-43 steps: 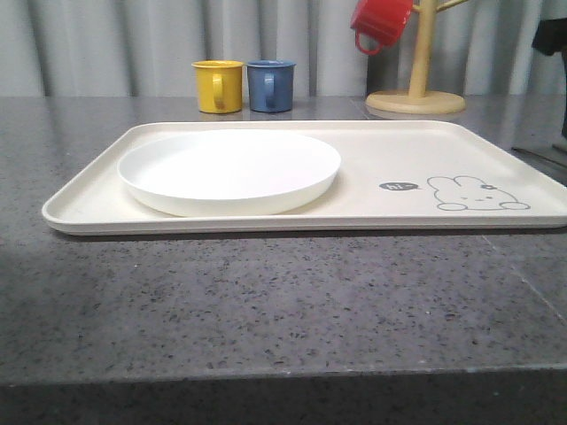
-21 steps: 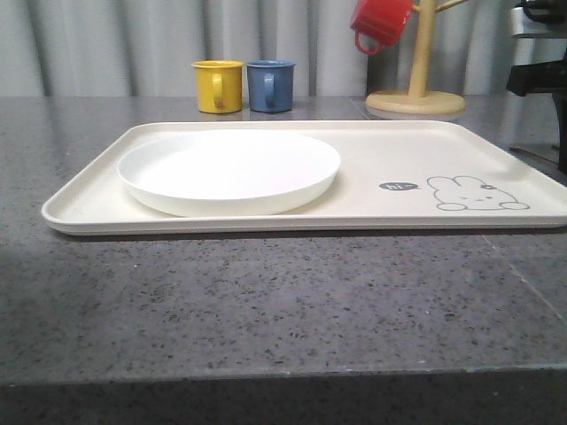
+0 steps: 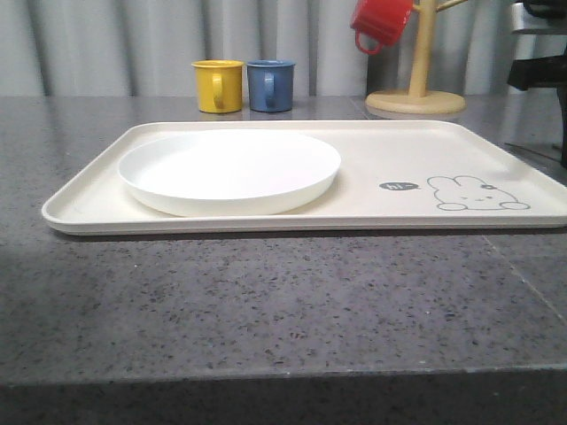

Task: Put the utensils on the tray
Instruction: 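Lower the right gripper onto the steel fork and grasp it, then place the fork on the tray beside the plate and release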

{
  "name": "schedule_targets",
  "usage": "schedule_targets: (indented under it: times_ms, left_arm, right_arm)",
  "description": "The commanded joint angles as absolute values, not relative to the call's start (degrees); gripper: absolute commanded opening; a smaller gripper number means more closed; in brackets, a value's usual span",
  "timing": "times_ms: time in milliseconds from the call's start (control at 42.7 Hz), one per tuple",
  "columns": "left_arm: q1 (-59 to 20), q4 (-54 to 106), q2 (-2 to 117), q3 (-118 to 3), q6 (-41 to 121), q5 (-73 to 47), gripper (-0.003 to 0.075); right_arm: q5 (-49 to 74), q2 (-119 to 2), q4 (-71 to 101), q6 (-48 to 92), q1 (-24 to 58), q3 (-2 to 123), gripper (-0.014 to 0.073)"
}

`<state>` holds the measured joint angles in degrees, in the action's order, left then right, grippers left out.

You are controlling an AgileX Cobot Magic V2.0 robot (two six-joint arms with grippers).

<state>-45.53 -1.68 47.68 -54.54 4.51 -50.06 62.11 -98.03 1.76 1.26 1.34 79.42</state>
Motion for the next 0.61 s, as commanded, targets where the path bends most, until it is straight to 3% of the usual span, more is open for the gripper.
schedule_targets:
  times_ms: [0,305,586]
  left_arm:
    - [-45.9,-1.8,47.5,-56.1,4.0,-46.2,0.0417]
    - [-45.9,-1.8,47.5,-56.1,4.0,-46.2,0.0417]
    - [-45.9,-1.8,47.5,-56.1,4.0,-46.2,0.0417]
  right_arm:
    - [62.4,-92.1,2.9,2.0,2.9,81.5,-0.0005]
    - [65.9,-91.6,6.8,1.3,16.1,88.9,-0.0005]
    - [63.2,-96.7,7.6,-11.9,19.1,89.4,-0.0005]
